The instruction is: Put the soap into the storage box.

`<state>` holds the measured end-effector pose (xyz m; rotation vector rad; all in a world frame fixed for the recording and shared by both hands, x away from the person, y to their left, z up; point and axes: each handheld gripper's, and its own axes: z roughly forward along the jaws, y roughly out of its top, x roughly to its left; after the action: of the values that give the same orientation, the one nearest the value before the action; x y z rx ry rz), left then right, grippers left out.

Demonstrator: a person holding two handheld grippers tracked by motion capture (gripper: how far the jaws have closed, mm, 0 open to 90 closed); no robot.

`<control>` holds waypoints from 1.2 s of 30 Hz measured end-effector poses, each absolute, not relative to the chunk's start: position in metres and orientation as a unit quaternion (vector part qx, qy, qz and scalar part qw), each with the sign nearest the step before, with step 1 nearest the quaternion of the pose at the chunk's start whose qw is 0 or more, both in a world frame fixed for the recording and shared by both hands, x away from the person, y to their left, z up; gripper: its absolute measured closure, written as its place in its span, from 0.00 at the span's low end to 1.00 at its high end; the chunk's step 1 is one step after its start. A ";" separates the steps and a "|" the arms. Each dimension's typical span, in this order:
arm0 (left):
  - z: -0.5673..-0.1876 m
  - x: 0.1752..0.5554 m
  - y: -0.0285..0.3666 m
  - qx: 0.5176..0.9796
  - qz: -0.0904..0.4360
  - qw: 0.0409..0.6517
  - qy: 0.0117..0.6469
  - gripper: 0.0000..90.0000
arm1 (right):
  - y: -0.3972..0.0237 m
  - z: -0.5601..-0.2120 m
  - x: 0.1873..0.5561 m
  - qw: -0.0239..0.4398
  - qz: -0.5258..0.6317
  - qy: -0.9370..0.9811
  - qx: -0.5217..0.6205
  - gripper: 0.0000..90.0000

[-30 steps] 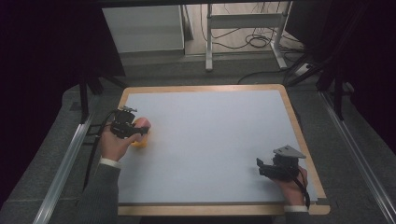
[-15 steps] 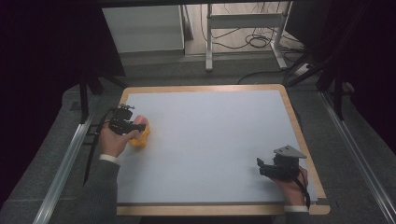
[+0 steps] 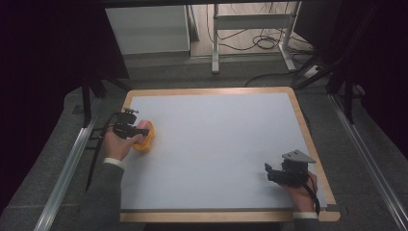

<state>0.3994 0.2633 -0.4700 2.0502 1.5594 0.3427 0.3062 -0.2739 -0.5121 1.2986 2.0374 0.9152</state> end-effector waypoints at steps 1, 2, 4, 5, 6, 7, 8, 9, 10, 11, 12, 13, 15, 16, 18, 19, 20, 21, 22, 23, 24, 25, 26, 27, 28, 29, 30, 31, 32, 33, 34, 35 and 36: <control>-0.470 0.399 0.263 0.760 0.127 0.268 0.578 0.67 | -0.274 -0.512 0.306 0.275 0.341 0.758 0.483 0.12; -0.472 0.400 0.264 0.759 0.125 0.268 0.580 0.67 | -0.274 -0.512 0.306 0.275 0.340 0.758 0.484 0.12; -0.475 0.400 0.264 0.759 0.127 0.265 0.581 0.67 | -0.274 -0.512 0.306 0.275 0.340 0.758 0.484 0.12; -0.476 0.401 0.265 0.759 0.123 0.268 0.581 0.67 | -0.274 -0.513 0.306 0.275 0.340 0.758 0.483 0.12; -0.477 0.401 0.265 0.759 0.124 0.266 0.581 0.67 | -0.273 -0.513 0.307 0.274 0.340 0.760 0.482 0.12; -0.479 0.402 0.264 0.759 0.125 0.264 0.582 0.67 | -0.272 -0.514 0.307 0.274 0.339 0.760 0.482 0.12; -0.480 0.402 0.265 0.760 0.123 0.261 0.583 0.67 | -0.272 -0.514 0.307 0.274 0.339 0.760 0.482 0.12; -0.483 0.403 0.265 0.758 0.121 0.262 0.584 0.67 | -0.272 -0.514 0.307 0.274 0.338 0.761 0.482 0.12; -0.484 0.403 0.265 0.758 0.121 0.260 0.585 0.67 | -0.272 -0.514 0.307 0.273 0.338 0.761 0.481 0.12; -0.486 0.403 0.266 0.758 0.121 0.259 0.586 0.67 | -0.272 -0.514 0.307 0.274 0.338 0.761 0.481 0.12; -0.488 0.403 0.266 0.757 0.120 0.258 0.588 0.67 | -0.272 -0.514 0.307 0.274 0.338 0.761 0.482 0.12; -0.490 0.403 0.267 0.758 0.120 0.256 0.587 0.67 | -0.273 -0.514 0.307 0.274 0.338 0.760 0.482 0.12; -0.492 0.403 0.267 0.756 0.118 0.261 0.589 0.67 | -0.273 -0.514 0.307 0.274 0.338 0.760 0.483 0.12; -0.492 0.402 0.267 0.755 0.117 0.263 0.589 0.67 | -0.273 -0.514 0.307 0.273 0.338 0.760 0.483 0.12; -0.491 0.402 0.268 0.755 0.117 0.265 0.588 0.66 | -0.273 -0.515 0.307 0.273 0.337 0.761 0.483 0.12; -0.490 0.402 0.268 0.750 0.117 0.276 0.590 0.66 | -0.273 -0.515 0.307 0.273 0.337 0.761 0.483 0.12; -0.486 0.401 0.269 0.750 0.117 0.280 0.588 0.56 | -0.272 -0.514 0.307 0.274 0.337 0.762 0.481 0.12; -0.486 0.401 0.269 0.750 0.117 0.280 0.588 0.49 | -0.272 -0.514 0.307 0.274 0.337 0.762 0.481 0.12; -0.484 0.401 0.269 0.750 0.127 0.280 0.586 0.49 | -0.272 -0.514 0.307 0.274 0.337 0.762 0.481 0.12; -0.482 0.400 0.268 0.750 0.136 0.282 0.583 0.39 | -0.271 -0.514 0.307 0.274 0.338 0.762 0.480 0.12; -0.480 0.399 0.268 0.750 0.140 0.284 0.581 0.39 | -0.271 -0.514 0.307 0.274 0.338 0.762 0.480 0.12; -0.479 0.397 0.268 0.749 0.143 0.287 0.579 0.36 | -0.271 -0.514 0.306 0.274 0.338 0.762 0.480 0.12; -0.478 0.396 0.269 0.751 0.141 0.291 0.576 0.35 | -0.271 -0.514 0.306 0.274 0.338 0.762 0.480 0.12; -0.477 0.395 0.269 0.751 0.139 0.294 0.575 0.34 | -0.272 -0.514 0.306 0.275 0.338 0.761 0.481 0.12; -0.476 0.394 0.269 0.749 0.140 0.300 0.574 0.33 | -0.272 -0.514 0.306 0.275 0.338 0.760 0.482 0.12; -0.475 0.392 0.270 0.748 0.141 0.306 0.571 0.33 | -0.272 -0.514 0.306 0.275 0.338 0.760 0.482 0.12; -0.475 0.392 0.270 0.748 0.141 0.306 0.571 0.33 | -0.272 -0.514 0.306 0.275 0.338 0.760 0.482 0.12; -0.474 0.390 0.270 0.747 0.140 0.311 0.570 0.33 | -0.272 -0.514 0.306 0.275 0.337 0.761 0.482 0.12; -0.472 0.389 0.271 0.748 0.139 0.316 0.566 0.33 | -0.271 -0.514 0.306 0.275 0.337 0.761 0.481 0.12; -0.471 0.387 0.271 0.749 0.139 0.320 0.563 0.33 | -0.271 -0.514 0.306 0.275 0.337 0.761 0.481 0.12; -0.470 0.385 0.271 0.750 0.142 0.325 0.559 0.34 | -0.271 -0.514 0.307 0.275 0.337 0.761 0.481 0.12; -0.468 0.383 0.271 0.750 0.147 0.328 0.555 0.34 | -0.271 -0.514 0.307 0.275 0.337 0.761 0.481 0.12; -0.466 0.380 0.271 0.749 0.149 0.333 0.553 0.34 | -0.271 -0.514 0.307 0.275 0.337 0.761 0.482 0.12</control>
<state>0.3797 0.2708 -0.4660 1.9562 1.4435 0.3903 0.3066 -0.2708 -0.5143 1.2952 2.0460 0.9048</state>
